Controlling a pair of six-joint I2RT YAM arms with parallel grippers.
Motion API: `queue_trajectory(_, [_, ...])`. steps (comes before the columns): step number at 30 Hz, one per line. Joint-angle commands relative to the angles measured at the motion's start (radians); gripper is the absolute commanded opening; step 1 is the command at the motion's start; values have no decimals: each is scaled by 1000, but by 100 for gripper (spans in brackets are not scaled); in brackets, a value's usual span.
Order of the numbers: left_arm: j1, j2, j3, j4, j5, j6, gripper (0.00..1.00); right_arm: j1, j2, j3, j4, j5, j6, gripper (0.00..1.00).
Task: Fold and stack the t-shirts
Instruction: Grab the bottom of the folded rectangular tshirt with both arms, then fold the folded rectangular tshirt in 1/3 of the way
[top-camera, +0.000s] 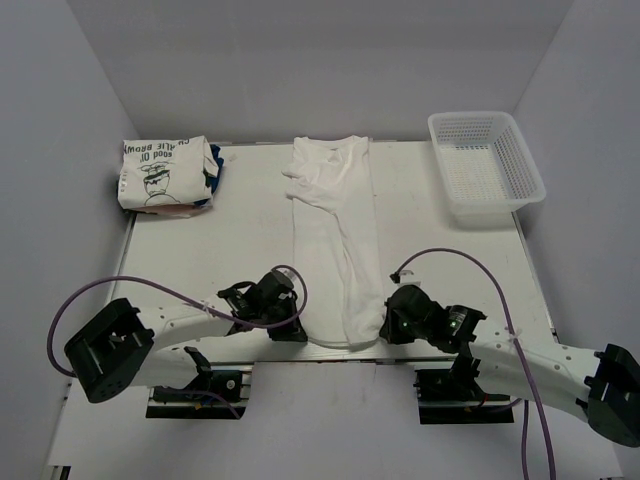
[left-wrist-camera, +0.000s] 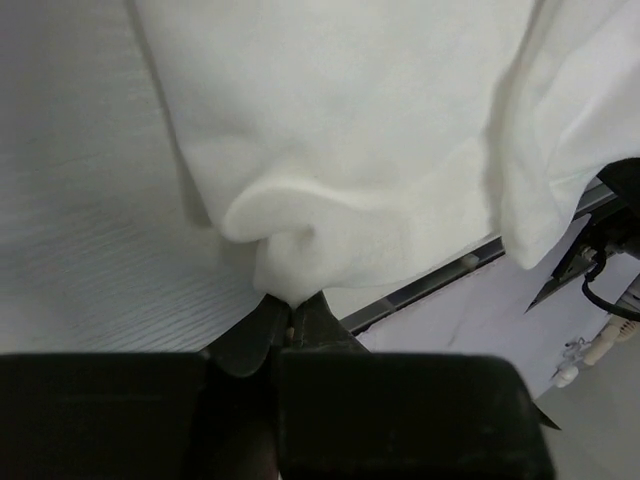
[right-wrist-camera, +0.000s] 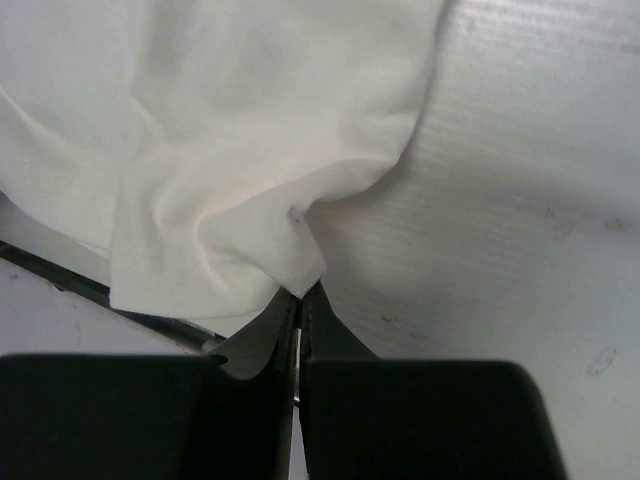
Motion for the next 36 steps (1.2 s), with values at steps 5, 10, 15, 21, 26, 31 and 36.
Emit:
queue_trajectory(5, [8,-99,102,61,-197,62,0,1,106,183,88,176,-85,0])
queue_trajectory(10, [21,-32,267,10,-448,95,0,-14,226,318,97,430,-70,0])
queue_trajectory(15, [70,107,450,-34,-579,148,0,-71,391,502,110,536,-122,0])
queue_trajectory(21, [171,209,576,-9,-584,230,0,-175,575,652,227,526,-211,0])
queue_trajectory(26, [245,310,634,76,-541,299,0,-247,700,729,287,481,-260,0])
queue_trajectory(31, [304,414,680,169,-492,354,0,-313,818,847,321,434,-300,0])
queue_trajectory(36, [357,506,771,183,-412,389,0,-367,946,950,295,377,-312,0])
